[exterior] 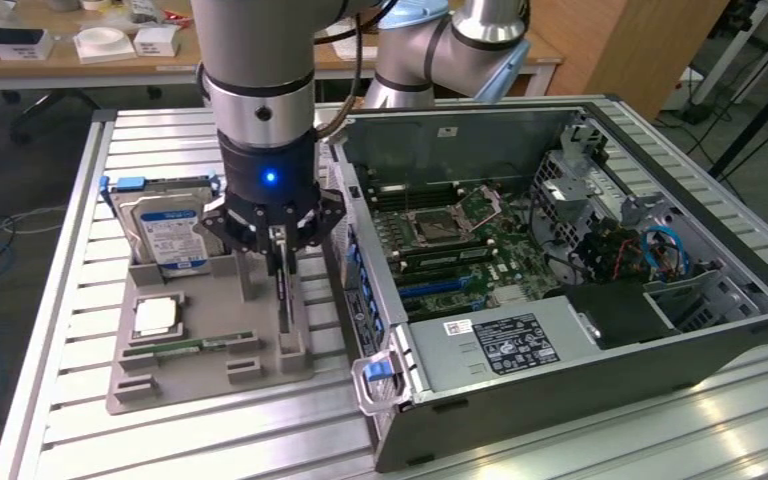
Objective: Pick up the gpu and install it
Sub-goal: 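Pick up the gpu and move the gpu toward the slot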
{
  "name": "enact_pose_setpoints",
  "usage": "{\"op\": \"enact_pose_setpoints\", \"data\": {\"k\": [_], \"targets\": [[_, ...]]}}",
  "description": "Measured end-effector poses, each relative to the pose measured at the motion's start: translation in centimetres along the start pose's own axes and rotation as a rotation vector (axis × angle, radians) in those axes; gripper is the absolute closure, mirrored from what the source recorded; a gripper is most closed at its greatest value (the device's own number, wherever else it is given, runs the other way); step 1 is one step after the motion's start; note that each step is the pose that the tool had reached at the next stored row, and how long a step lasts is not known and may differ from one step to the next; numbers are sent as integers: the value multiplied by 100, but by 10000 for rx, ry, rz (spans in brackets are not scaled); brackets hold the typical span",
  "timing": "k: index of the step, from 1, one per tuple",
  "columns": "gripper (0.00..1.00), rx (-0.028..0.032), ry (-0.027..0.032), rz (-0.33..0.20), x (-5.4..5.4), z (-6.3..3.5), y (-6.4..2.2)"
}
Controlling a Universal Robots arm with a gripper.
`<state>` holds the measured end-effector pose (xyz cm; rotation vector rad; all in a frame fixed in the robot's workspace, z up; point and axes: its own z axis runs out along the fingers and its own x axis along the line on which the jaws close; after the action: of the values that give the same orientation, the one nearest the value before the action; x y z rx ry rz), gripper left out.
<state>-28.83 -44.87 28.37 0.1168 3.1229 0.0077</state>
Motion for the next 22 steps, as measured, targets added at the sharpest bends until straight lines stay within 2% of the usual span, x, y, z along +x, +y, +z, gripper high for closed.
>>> {"op": "enact_pose_setpoints", "data": {"k": [7, 22], "targets": [[74, 0, 0, 0, -2, -114, 1], [74, 2, 2, 0, -2, -125, 0]]}}
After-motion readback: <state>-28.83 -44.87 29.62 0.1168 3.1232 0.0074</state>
